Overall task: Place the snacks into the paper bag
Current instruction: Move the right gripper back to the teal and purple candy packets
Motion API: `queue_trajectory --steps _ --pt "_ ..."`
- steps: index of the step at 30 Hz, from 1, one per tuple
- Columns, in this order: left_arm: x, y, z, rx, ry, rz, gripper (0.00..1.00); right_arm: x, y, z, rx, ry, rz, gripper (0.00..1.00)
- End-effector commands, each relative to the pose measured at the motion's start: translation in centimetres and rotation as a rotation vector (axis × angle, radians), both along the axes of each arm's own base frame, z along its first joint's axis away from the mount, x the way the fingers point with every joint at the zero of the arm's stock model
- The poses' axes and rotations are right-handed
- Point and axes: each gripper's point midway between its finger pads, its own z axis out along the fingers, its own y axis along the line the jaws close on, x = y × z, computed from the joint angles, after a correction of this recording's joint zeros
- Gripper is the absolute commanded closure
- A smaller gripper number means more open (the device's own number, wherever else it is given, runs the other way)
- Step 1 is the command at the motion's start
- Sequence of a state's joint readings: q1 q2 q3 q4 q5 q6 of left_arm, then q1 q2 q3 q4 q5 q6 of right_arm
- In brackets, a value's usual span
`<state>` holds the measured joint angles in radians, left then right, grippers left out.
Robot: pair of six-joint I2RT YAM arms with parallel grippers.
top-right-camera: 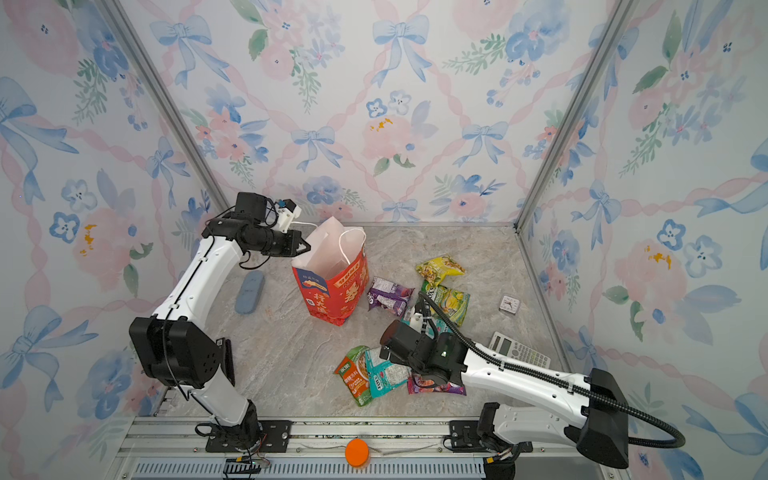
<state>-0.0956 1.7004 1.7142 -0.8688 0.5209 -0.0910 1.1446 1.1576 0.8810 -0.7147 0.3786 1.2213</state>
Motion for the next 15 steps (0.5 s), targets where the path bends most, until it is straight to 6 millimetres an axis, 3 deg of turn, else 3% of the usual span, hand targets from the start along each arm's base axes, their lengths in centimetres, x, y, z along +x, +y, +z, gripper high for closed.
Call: queue_trajectory --steps 1,5,15 --pt "-0.3 0.5 -0.1 0.004 0.006 0.018 1.0 -2.7 -0.4 -1.9 0.023 0.099 -0.046 0.01" --pt "-0.3 0.5 -0.3 0.001 0.013 0.016 1.0 -4.1 -0.4 -3.8 0.046 0.15 -0.056 0.02" --pt "-0.3 0.4 -0.4 0.001 0.015 0.016 1.0 -4.8 -0.5 -7.4 0.16 0.231 -0.104 0.06"
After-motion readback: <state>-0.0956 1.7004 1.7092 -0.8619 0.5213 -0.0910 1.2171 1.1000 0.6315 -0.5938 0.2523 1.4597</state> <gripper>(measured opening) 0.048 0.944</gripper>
